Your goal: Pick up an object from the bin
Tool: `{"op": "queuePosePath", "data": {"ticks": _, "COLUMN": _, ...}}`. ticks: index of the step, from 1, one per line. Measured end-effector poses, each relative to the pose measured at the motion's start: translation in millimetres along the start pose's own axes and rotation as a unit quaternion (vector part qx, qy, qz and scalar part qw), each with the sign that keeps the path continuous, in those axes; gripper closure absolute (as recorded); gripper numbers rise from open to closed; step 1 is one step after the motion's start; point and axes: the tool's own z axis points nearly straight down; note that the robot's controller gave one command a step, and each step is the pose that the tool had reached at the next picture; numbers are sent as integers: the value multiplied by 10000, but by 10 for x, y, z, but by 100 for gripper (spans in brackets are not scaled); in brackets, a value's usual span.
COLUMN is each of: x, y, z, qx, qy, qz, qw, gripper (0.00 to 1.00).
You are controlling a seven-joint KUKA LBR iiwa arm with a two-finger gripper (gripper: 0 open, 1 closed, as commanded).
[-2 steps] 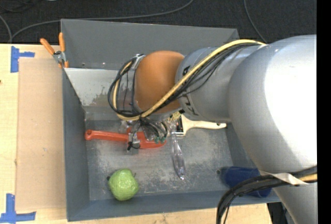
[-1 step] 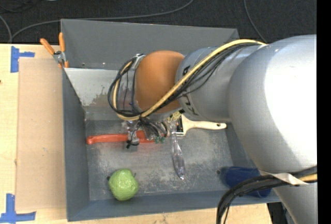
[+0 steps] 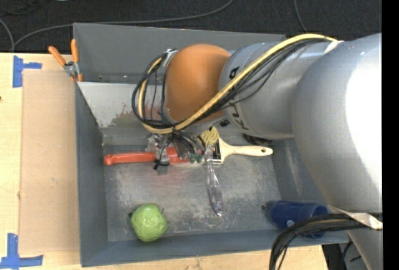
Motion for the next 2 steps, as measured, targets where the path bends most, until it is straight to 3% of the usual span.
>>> {"op": "queuePosePath", "data": {"ticks": 1, "x": 101, "y": -32, "z": 170, "qx": 5, "qy": 65, "qz": -5, "qw": 10000, "gripper": 100}}
{"op": "queuePosePath", "data": {"ticks": 2, "x": -19, "y": -4, "z": -707, "qx": 1, "qy": 34, "qz": 40, "qw": 10000, "gripper": 100}}
